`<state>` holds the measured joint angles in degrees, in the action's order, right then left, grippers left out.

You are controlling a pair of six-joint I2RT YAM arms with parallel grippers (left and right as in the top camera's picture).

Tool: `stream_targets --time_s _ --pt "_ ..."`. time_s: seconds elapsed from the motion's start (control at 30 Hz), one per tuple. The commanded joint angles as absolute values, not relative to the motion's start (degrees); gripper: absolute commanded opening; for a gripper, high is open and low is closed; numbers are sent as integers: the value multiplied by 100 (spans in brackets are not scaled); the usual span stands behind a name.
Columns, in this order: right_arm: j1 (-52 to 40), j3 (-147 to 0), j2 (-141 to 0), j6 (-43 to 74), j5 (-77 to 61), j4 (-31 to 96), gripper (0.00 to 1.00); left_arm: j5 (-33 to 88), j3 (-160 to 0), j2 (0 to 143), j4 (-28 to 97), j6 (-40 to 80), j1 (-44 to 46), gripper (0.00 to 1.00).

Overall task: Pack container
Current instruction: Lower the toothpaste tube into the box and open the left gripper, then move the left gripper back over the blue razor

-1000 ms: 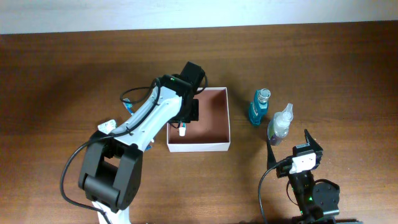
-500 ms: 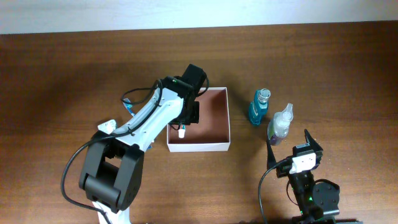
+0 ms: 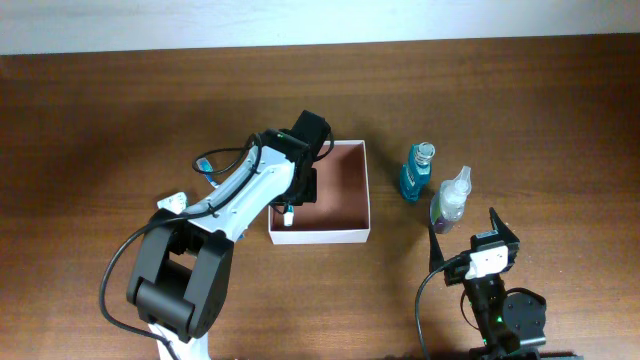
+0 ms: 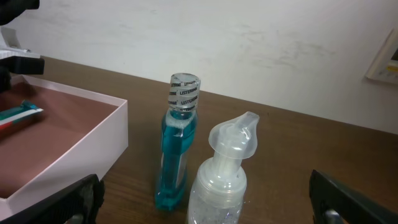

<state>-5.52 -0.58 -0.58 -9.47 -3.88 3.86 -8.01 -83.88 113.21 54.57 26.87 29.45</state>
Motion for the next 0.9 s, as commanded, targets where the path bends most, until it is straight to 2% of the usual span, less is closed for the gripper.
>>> stream_targets --time_s 0.0,0.03,0.07,0.43,0.67,0.87 --pt "-598 -32 -21 -963 -336 419 98 -908 -8350 11391 5446 2779 2947 14" --pt "-598 -32 -21 -963 -336 419 98 -908 -8350 11391 5446 2779 2947 23" --pt "-598 -32 -21 -963 -336 419 98 -908 -8350 11391 5446 2779 2947 23" --pt "-598 -32 -21 -963 -336 419 98 -860 -8475 11382 5487 2773 2947 21" --pt "-598 -32 -21 -965 -336 419 98 -834 -9430 11063 6184 2735 2851 18" --pt "-598 -32 -21 -965 -336 419 98 -714 -9699 10582 6628 2668 2364 18"
